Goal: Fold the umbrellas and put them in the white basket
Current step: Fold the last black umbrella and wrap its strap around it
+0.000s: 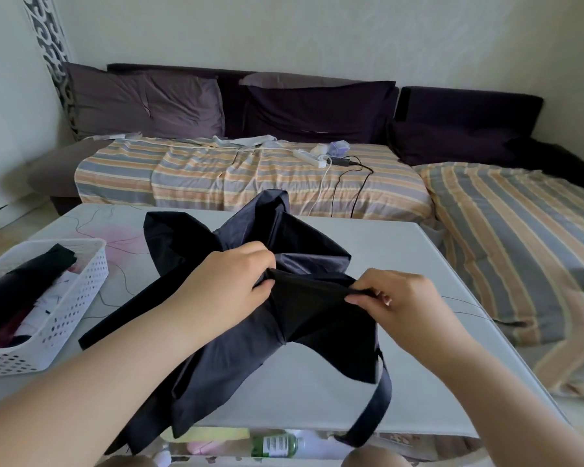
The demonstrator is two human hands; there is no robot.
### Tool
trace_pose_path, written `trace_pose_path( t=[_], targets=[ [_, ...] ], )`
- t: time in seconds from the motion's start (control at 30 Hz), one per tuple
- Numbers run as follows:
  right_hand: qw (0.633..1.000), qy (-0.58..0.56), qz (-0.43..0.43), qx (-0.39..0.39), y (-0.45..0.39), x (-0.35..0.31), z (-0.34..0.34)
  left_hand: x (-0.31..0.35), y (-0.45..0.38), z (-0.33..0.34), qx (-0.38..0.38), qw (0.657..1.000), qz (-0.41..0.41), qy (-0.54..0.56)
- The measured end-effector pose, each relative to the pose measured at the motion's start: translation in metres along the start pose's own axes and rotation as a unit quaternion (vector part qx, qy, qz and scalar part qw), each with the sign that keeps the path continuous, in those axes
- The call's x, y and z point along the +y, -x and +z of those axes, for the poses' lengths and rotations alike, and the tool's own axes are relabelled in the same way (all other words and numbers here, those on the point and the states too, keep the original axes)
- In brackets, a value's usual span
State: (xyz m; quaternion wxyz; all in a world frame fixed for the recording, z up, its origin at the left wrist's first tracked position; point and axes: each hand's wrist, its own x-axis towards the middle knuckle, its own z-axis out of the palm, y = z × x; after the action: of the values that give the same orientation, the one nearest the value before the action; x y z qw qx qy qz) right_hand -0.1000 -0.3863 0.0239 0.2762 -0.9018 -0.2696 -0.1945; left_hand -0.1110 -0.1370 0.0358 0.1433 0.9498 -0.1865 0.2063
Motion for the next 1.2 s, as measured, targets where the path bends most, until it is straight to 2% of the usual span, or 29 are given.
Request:
trace_pose_path(
  t=[0.1, 0.2, 0.37, 0.6, 0.73, 0.8, 0.97, 1.03, 1.13, 1.2],
  targets=[
    [0.994, -0.074, 0.077, -0.009, 0.005, -0.005, 0.0, 0.0, -0.002, -0.003, 0.014, 1.0, -0.02, 0.004],
    [0.986, -0.123, 0.103, 0.046, 0.01, -0.007, -0.002, -0.001, -0.005, -0.003, 0.021, 0.999, -0.038, 0.008],
    [0.994, -0.035, 0.091, -0.056, 0.015, -0.009, 0.005, 0.001, -0.005, -0.003, 0.002, 0.999, -0.038, 0.01],
    [0.995, -0.007, -0.011, -0.098, 0.001, -0.024, 0.027, 0.007, -0.003, -0.005, -0.011, 0.999, -0.03, 0.013],
    [0.992, -0.017, -0.094, -0.082, -0.002, -0.027, 0.034, 0.007, -0.005, -0.005, -0.014, 0.999, -0.037, 0.013],
    [0.992, -0.014, -0.1, -0.075, -0.002, -0.029, 0.036, 0.006, -0.006, -0.005, -0.01, 0.999, -0.038, 0.013],
    [0.994, 0.016, -0.075, -0.084, -0.004, -0.041, 0.041, 0.008, -0.005, -0.003, -0.017, 0.999, -0.036, 0.019],
    [0.989, 0.094, -0.028, -0.109, -0.003, -0.04, 0.039, 0.005, -0.005, -0.005, -0.007, 0.999, -0.041, 0.016],
    [0.963, 0.161, 0.088, -0.2, -0.001, -0.027, 0.025, 0.003, -0.002, -0.007, 0.007, 0.999, -0.041, 0.018],
    [0.961, 0.176, 0.087, -0.192, -0.001, -0.021, 0.014, 0.005, -0.002, -0.005, 0.0, 1.0, -0.021, 0.015]
  ],
)
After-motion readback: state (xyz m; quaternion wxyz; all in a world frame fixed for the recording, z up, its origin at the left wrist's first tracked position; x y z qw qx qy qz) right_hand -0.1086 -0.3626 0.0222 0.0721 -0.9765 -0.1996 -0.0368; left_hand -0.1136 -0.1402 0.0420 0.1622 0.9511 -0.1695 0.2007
